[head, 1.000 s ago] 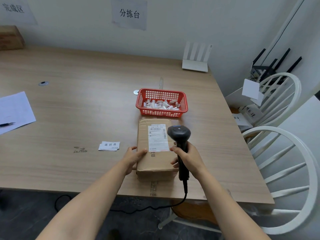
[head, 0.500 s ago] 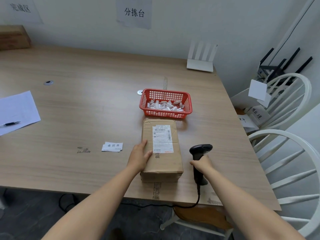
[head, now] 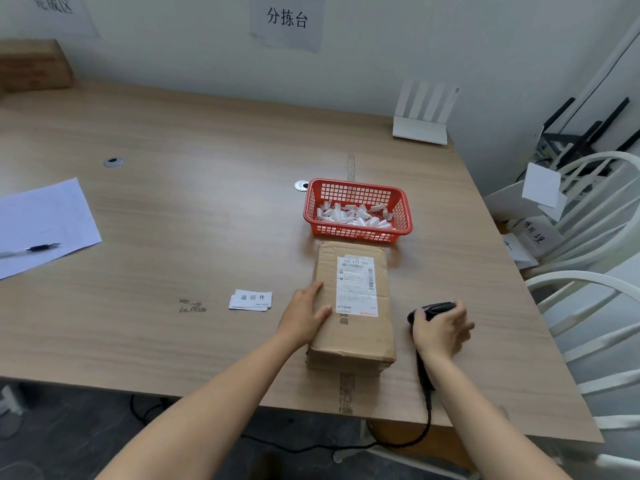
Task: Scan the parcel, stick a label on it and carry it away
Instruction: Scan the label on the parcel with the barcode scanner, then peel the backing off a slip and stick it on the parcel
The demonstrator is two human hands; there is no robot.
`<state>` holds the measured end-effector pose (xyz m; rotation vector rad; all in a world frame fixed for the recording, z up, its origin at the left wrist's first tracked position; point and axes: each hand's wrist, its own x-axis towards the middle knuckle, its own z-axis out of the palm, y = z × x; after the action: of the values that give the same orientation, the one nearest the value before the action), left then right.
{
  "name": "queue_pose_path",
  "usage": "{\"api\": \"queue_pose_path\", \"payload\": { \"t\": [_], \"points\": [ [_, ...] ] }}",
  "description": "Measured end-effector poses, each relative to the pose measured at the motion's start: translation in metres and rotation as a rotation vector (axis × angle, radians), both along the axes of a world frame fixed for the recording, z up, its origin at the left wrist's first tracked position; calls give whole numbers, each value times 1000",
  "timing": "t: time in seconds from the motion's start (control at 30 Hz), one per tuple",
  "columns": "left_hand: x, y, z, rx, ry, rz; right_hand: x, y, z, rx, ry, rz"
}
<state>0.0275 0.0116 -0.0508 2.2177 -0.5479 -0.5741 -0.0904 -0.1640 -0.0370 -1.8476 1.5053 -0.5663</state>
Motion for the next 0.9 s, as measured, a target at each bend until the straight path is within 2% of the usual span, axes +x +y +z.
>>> {"api": "queue_pose_path", "payload": {
  "t": [0.07, 0.17, 0.23, 0.3, 0.43, 0.57, 0.73, 0.9],
  "points": [
    [7, 8, -4, -23, 27, 27, 16, 23, 29, -82, -156, 195],
    [23, 31, -13, 24, 17, 118, 50, 74, 64, -52, -291, 598],
    [38, 49, -20, 81, -20, 164, 79, 109, 67, -76, -281, 809],
    [53, 67, -26, 161, -69, 200, 107, 138, 52, -44, -199, 923],
    [82, 93, -38, 284, -81, 196, 153, 171, -4, 72, 115, 978],
    [102, 102, -53, 336, -95, 96, 165, 176, -47, 56, 401, 921],
    [116, 102, -62, 409, -114, 14, 175, 171, -63, 24, 470, 871],
    [125, 102, -64, 359, -99, -18, 181, 172, -66, 35, 438, 847]
  ]
}}
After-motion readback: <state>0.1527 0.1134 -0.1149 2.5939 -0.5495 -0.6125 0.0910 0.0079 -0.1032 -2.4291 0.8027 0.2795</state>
